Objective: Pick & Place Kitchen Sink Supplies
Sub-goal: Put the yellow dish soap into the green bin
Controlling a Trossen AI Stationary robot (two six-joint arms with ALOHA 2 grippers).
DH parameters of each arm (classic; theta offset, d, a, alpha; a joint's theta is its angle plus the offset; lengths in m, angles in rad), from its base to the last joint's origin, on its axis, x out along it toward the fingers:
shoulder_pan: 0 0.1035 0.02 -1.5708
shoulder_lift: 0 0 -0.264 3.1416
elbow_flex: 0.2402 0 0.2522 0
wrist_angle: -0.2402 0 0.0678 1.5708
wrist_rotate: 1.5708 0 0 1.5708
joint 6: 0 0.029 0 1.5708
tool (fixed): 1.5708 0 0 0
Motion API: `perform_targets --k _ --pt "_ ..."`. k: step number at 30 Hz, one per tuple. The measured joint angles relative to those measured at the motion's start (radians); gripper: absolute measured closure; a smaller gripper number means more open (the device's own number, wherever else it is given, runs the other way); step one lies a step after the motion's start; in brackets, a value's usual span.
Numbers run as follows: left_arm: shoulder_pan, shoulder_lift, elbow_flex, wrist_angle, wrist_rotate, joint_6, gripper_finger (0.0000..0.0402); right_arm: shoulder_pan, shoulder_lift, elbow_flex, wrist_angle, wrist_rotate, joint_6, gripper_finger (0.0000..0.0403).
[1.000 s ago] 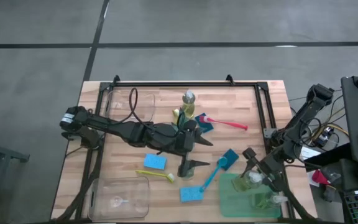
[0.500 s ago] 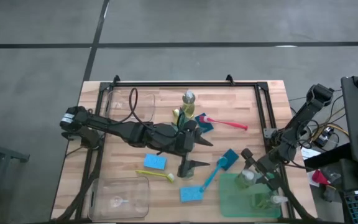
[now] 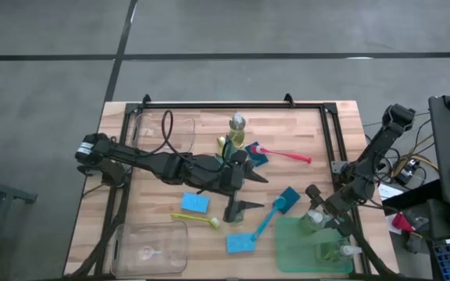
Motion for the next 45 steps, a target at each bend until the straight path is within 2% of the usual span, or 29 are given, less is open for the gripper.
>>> perform_targets --k 13,20,29,37,45 --pt "0.000 0.000 0.000 0.000 0.000 0.002 0.0092 0.116 -0.166 -0.007 -0.203 0.082 0.056 0.0200" --pt "0.000 0.000 0.000 0.018 0.000 0.002 0.0092 0.161 -0.167 -0.025 -0.206 0.088 0.086 0.0200" --pt "0.000 0.000 0.000 0.027 0.000 0.010 0.0092 0.207 -0.166 -0.086 -0.181 0.177 0.125 0.0200" --pt "0.000 0.000 0.000 0.034 -0.002 0.010 0.0092 0.207 -0.155 -0.095 -0.202 0.171 0.169 0.0199" --pt "0.000 0.000 0.000 0.038 -0.003 0.010 0.0092 0.207 -0.133 -0.095 -0.204 0.173 0.197 0.0172"
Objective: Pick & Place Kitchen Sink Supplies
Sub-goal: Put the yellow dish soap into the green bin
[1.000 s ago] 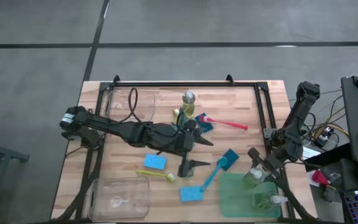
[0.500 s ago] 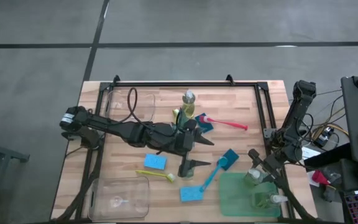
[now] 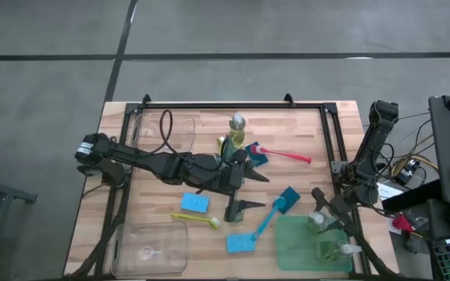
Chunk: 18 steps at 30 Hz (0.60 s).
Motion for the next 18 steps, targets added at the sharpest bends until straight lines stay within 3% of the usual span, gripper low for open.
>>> perform_targets --k 10,18 --pt "0.000 0.000 0.000 0.000 -0.001 0.000 0.0092 0.000 -0.002 0.001 0.017 0.002 0.003 0.0141" --pt "0.000 0.000 0.000 0.000 -0.001 0.002 0.0092 0.000 -0.002 0.022 0.016 0.000 -0.008 0.0139"
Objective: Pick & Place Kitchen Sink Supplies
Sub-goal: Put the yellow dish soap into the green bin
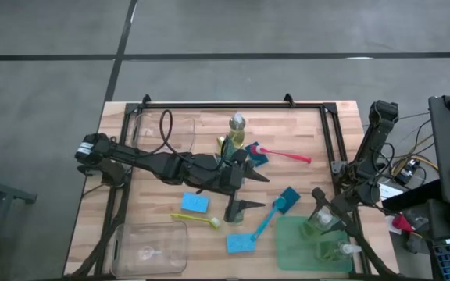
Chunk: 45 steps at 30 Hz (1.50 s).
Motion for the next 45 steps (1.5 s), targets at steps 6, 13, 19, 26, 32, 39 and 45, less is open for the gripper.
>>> perform_targets --k 6,13,19,26,32,39,45 --pt "0.000 0.000 0.000 0.000 0.000 0.002 0.0092 0.000 0.002 0.037 -0.029 0.000 -0.042 0.0140" --pt "-0.001 0.000 0.000 0.000 0.000 0.002 0.0092 0.000 0.001 0.087 -0.051 0.000 -0.047 0.0124" --pt "-0.001 0.000 -0.001 0.001 0.000 0.000 0.0092 0.000 0.004 0.072 -0.095 0.000 0.010 0.0112" --pt "-0.001 0.002 -0.015 0.006 0.000 -0.007 0.0092 -0.001 0.002 0.064 -0.083 0.008 0.073 0.0096" --pt "-0.001 0.003 -0.015 0.011 0.000 -0.006 0.0092 -0.001 0.006 0.062 -0.085 -0.008 0.087 0.0093" --pt "-0.001 0.003 -0.015 0.011 0.000 -0.006 0.0092 -0.001 0.008 0.062 -0.085 0.058 0.081 0.0078" --pt "-0.001 0.003 -0.015 0.011 0.000 -0.003 0.0092 -0.001 0.007 0.061 -0.089 0.088 0.087 0.0049"
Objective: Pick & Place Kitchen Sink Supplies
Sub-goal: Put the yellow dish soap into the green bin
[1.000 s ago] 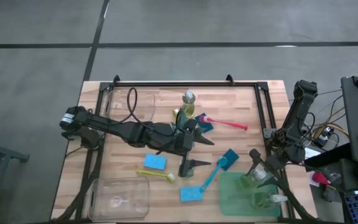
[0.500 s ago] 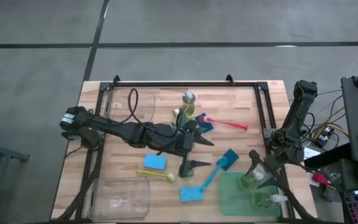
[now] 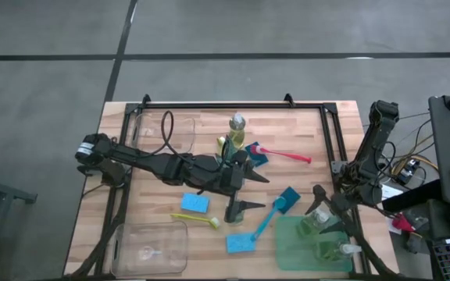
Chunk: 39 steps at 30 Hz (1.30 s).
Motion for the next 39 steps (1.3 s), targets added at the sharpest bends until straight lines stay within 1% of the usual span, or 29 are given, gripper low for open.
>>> perform_targets --k 8,13,20,24,31,35,39 --pt "0.000 0.000 0.000 0.000 0.000 -0.001 0.0092 0.000 0.000 0.005 0.005 -0.001 0.010 0.0042" --pt "0.000 0.000 0.000 -0.001 0.000 -0.002 0.0092 0.001 0.000 0.023 0.010 -0.033 -0.014 0.0042" --pt "-0.001 0.000 0.000 -0.002 0.000 -0.003 0.0092 0.000 0.000 0.070 0.001 -0.034 -0.083 0.0041" --pt "-0.001 0.000 0.000 -0.007 0.000 -0.003 0.0092 0.000 0.000 0.114 -0.015 -0.034 -0.144 0.0042" --pt "-0.001 0.000 0.000 -0.007 0.001 0.011 0.0092 0.000 0.001 0.235 -0.107 -0.031 -0.247 0.0042" --pt "-0.003 0.000 0.000 -0.028 0.002 0.021 0.0092 0.000 0.002 0.314 -0.158 0.004 -0.328 0.0042" --pt "-0.008 -0.014 0.000 -0.053 0.003 0.053 0.0092 0.000 0.001 0.379 -0.162 0.042 -0.434 0.0049"
